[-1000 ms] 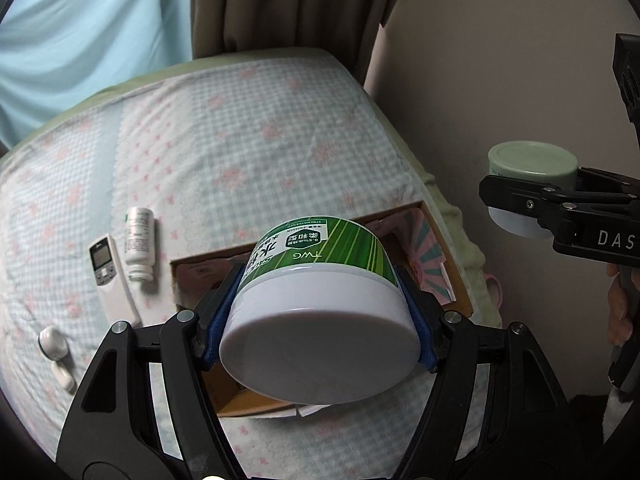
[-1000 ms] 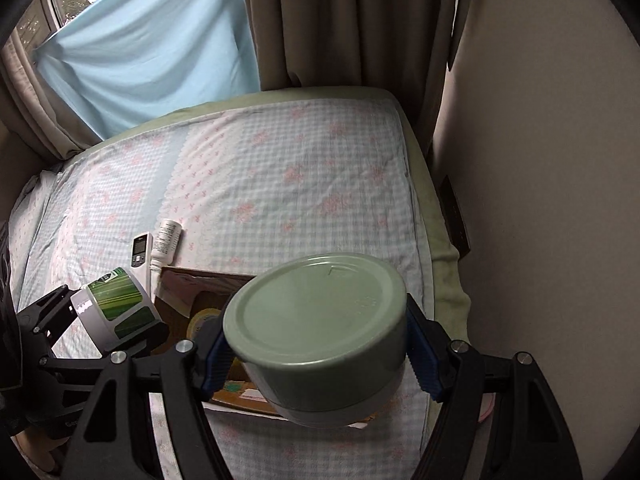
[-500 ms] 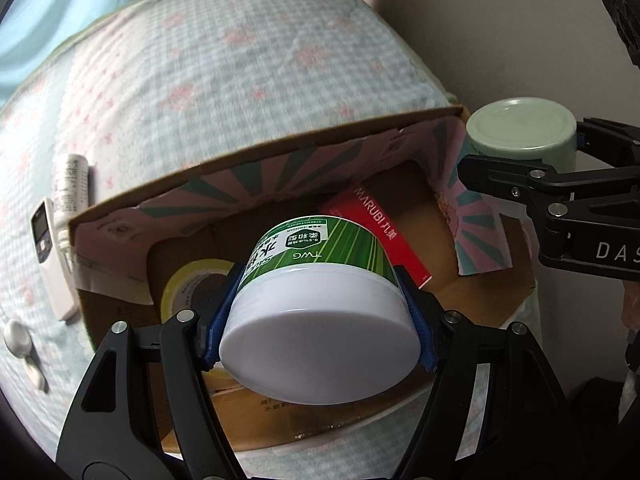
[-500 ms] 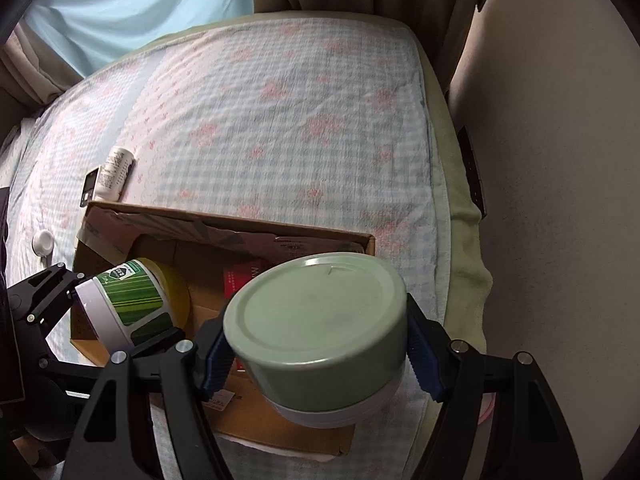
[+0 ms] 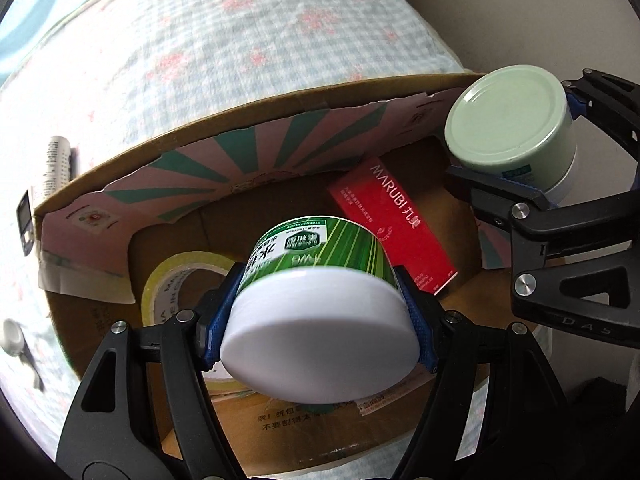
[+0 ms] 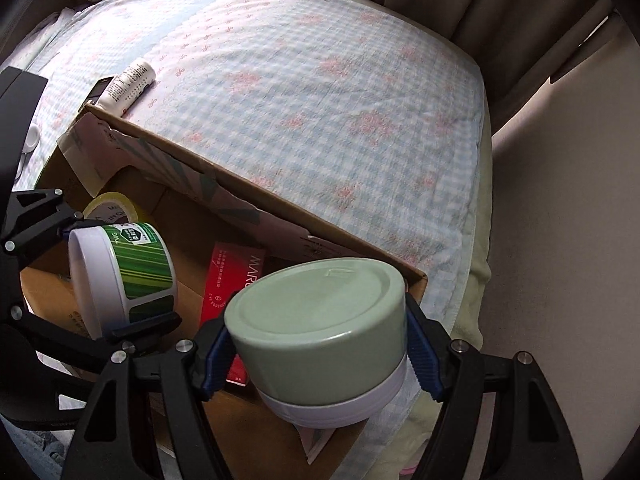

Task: Organize rigid objects
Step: 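Open both tools to release tub and green jar into the box, then move both tools back toward the remaining objects on the bed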

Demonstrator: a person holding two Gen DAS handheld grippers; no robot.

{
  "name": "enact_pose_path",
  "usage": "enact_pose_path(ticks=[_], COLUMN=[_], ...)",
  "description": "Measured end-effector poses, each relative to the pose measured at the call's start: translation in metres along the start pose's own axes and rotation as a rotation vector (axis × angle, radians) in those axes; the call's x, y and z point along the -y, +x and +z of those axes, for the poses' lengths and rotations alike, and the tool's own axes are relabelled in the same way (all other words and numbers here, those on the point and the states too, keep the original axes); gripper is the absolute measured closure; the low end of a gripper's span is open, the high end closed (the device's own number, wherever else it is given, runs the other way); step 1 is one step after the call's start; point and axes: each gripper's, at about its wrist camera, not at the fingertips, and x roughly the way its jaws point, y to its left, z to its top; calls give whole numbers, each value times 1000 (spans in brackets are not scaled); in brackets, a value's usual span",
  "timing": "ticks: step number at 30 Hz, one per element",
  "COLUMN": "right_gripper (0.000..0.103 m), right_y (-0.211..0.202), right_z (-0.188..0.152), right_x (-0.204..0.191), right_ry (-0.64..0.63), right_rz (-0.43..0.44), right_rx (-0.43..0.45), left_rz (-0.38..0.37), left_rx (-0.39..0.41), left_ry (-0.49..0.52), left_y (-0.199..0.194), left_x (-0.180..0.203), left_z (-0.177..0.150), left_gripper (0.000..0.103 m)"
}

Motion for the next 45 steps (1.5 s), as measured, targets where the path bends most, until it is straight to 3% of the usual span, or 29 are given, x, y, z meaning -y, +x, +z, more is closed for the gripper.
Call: enact_pose_path(ticks=[1, 2, 4, 7, 24, 30, 36, 45], right_gripper=[31, 16, 0, 0, 0, 0, 0, 0], right_y=[0, -3, -17, -28, -68, -102, -153, -220], right_z=[0, 0, 0, 1, 1, 0, 1, 25], right_x=[0, -1, 2, 9, -9, -13, -14, -57], right_ry=[-7, -20, -20, 6, 2, 59, 188, 213], right_rz=[-6, -20, -30, 0, -34, -3, 84, 157], right_rx=[-3, 26, 113, 143, 155, 162, 216, 342], left_rz=[-15, -29, -29, -14, 8, 36, 94, 215], left_rx=[0, 5, 32, 36, 119, 172, 255, 363], left_ry=[-3, -2, 20, 32, 35, 32, -6, -191], left_y=[-2, -6, -15, -24, -81, -131, -194, -272], left_x=[-1, -2, -2, -3, -1, -11, -32, -109], left_z=[0, 0, -2, -7, -19, -47, -78, -140], left_gripper=[17, 1, 0, 0, 0, 0, 0, 0])
